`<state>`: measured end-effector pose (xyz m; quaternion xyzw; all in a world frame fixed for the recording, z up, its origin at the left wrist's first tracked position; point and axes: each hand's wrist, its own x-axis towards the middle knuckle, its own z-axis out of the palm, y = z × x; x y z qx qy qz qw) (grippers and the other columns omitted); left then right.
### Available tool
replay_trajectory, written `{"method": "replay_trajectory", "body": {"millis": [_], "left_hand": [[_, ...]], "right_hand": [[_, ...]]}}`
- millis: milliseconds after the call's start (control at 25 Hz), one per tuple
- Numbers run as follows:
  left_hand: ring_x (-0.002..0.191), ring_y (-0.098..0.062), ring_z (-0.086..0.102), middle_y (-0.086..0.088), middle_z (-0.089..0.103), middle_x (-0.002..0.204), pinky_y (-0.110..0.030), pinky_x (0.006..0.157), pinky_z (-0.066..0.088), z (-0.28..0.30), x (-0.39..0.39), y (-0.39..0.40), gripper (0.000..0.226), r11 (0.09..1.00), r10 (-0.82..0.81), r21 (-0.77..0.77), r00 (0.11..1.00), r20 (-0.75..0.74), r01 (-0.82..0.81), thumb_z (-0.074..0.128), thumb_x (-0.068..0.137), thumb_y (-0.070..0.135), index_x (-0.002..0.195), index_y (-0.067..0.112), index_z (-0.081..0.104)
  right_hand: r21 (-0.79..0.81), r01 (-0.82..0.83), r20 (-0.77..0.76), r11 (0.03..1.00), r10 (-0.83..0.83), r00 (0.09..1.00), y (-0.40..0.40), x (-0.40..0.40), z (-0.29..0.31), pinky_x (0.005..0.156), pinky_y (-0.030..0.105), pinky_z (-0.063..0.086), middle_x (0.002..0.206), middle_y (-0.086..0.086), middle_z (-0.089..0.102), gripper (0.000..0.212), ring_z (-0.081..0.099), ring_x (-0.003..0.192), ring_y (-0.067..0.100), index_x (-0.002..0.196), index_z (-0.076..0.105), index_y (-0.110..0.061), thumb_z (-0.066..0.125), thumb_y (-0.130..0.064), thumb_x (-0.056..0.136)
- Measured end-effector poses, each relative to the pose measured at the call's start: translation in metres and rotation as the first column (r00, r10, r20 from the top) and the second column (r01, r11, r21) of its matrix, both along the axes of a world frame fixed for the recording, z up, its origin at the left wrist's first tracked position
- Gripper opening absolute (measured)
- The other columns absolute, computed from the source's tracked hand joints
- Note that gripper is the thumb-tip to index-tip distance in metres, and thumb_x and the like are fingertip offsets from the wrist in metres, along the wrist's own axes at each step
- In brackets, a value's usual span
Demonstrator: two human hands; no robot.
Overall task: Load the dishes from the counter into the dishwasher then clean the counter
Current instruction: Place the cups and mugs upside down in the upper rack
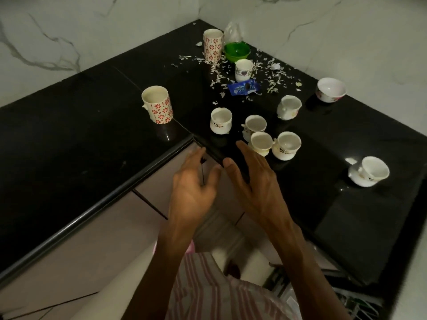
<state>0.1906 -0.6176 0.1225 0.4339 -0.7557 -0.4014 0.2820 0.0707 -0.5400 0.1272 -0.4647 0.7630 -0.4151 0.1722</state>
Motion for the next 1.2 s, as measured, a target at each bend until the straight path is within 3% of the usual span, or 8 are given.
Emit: {"method": "replay_trajectory", "body": {"millis": [160,320,560,680,800,1000,1120,1200], "left_hand": [[0.131,0.006,0.031,0.008,0.042,0.148,-0.013,0.104,0.031,-0.01,-0.011,-0.01,0.054,0.997,0.076,-0.014,0.996,0.037,-0.076,0.059,0.095,0.035,0.145,0.026,0.041],[0.14,-0.016,0.036,0.0,0.039,0.153,-0.023,0.106,0.029,-0.021,-0.014,-0.047,0.057,0.975,0.22,0.016,0.972,0.08,-0.222,0.059,0.095,0.032,0.147,0.022,0.037],[0.117,0.005,0.043,0.0,0.052,0.14,0.004,0.085,0.031,-0.031,-0.031,-0.129,0.059,0.949,0.316,0.021,0.948,-0.044,-0.316,0.063,0.093,0.022,0.146,0.023,0.038],[0.132,-0.015,0.046,-0.003,0.047,0.146,-0.025,0.103,0.04,-0.039,-0.039,-0.18,0.068,0.94,0.329,0.093,0.944,0.011,-0.329,0.064,0.092,0.029,0.151,0.029,0.03],[0.133,-0.03,0.044,-0.01,0.04,0.149,-0.048,0.107,0.042,-0.051,-0.046,-0.221,0.063,0.919,0.346,0.144,0.925,0.157,-0.368,0.062,0.092,0.037,0.148,0.03,0.035],[0.125,-0.038,0.051,-0.019,0.05,0.136,-0.05,0.096,0.049,-0.084,-0.048,-0.255,0.048,0.921,0.382,0.017,0.913,0.144,-0.388,0.066,0.09,0.031,0.133,0.014,0.05],[0.113,-0.037,0.06,-0.021,0.063,0.122,-0.048,0.092,0.052,-0.083,-0.051,-0.266,0.043,0.879,0.475,-0.015,0.873,0.109,-0.477,0.068,0.088,0.03,0.121,0.005,0.058],[0.104,-0.038,0.064,-0.019,0.069,0.111,-0.051,0.088,0.054,-0.08,-0.052,-0.274,0.055,0.857,0.514,-0.019,0.85,0.112,-0.515,0.071,0.077,0.045,0.113,0.005,0.064]], "right_hand": [[-0.045,-0.051,0.036,0.998,0.053,0.998,-0.015,-0.015,-0.003,0.112,0.041,0.038,0.148,0.004,0.045,0.071,0.037,0.14,0.015,0.146,0.039,-0.015,0.04,-0.06,0.092],[-0.049,-0.076,0.038,0.996,0.078,0.996,-0.039,-0.025,-0.006,0.113,0.047,0.034,0.148,0.003,0.046,0.069,0.037,0.139,0.014,0.146,0.04,-0.014,0.041,-0.057,0.092],[-0.003,-0.112,0.031,0.994,0.112,0.993,-0.084,-0.038,-0.014,0.112,0.046,0.035,0.147,0.002,0.047,0.069,0.039,0.139,0.015,0.146,0.038,-0.018,0.038,-0.06,0.093],[-0.012,-0.098,0.019,0.995,0.098,0.995,-0.108,-0.047,-0.013,0.11,0.045,0.037,0.144,0.002,0.05,0.066,0.042,0.135,0.015,0.146,0.039,-0.018,0.039,-0.06,0.094],[-0.012,-0.069,0.027,0.998,0.069,0.997,-0.124,-0.055,-0.012,0.107,0.046,0.04,0.139,0.001,0.054,0.066,0.046,0.132,0.014,0.144,0.041,-0.017,0.037,-0.062,0.095],[0.034,0.013,0.017,0.999,-0.014,1.0,-0.133,-0.064,-0.011,0.101,0.038,0.045,0.129,-0.005,0.057,0.057,0.052,0.12,0.011,0.14,0.042,-0.023,0.039,-0.059,0.096],[0.038,0.03,0.007,0.999,-0.03,1.0,-0.135,-0.068,-0.011,0.092,0.015,0.04,0.119,-0.015,0.054,0.053,0.05,0.109,-0.001,0.137,0.043,-0.025,0.039,-0.058,0.095],[0.041,0.022,0.005,0.999,-0.023,1.0,-0.135,-0.07,-0.012,0.085,0.007,0.037,0.113,-0.021,0.048,0.051,0.046,0.105,-0.007,0.136,0.044,-0.025,0.04,-0.056,0.096]]}}
